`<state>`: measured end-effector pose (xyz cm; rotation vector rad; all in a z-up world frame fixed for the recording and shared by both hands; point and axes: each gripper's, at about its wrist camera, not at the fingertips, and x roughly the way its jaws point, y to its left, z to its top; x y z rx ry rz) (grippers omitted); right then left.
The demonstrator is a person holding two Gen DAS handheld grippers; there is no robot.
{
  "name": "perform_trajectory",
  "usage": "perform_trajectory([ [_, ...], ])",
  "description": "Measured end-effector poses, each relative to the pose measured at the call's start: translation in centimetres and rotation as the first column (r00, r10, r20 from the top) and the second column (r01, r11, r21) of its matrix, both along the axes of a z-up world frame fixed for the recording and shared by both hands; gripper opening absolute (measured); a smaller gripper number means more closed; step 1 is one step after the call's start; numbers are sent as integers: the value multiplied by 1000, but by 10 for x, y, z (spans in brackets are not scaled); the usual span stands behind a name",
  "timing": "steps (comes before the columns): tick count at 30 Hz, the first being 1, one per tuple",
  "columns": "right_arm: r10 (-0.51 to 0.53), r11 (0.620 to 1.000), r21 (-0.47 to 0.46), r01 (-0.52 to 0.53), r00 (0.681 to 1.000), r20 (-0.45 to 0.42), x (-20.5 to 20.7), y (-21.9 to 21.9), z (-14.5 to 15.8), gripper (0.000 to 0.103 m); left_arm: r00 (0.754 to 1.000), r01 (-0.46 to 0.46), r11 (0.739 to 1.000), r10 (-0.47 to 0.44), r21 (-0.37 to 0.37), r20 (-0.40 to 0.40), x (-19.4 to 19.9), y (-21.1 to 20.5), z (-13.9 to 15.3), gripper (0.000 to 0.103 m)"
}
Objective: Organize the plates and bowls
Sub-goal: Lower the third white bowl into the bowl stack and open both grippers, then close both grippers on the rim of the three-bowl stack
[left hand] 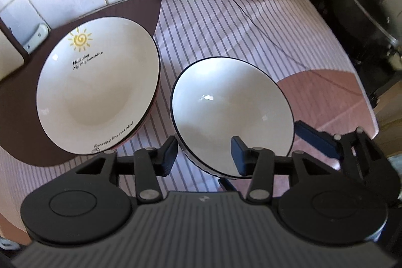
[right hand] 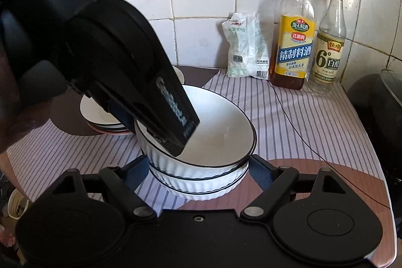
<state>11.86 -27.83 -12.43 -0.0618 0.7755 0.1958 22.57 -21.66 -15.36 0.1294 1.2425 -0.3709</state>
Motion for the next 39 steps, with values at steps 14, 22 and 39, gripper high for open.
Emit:
perform_trajectory([
  [14,-72,984,163,68,997,15,-22,-18,11,89,995,-102,984,104,-148,5,-5,39,17,13],
  [22,-76,985,160,69,996,36,-46,-19,23,89,982,-187,952,186,-242,-26,-14,57,20,16],
  [39,-79,992,107,70,993,86,-66,-7,-2,95,944,-326,832,309,-449,-113,-17,99,-11,50],
])
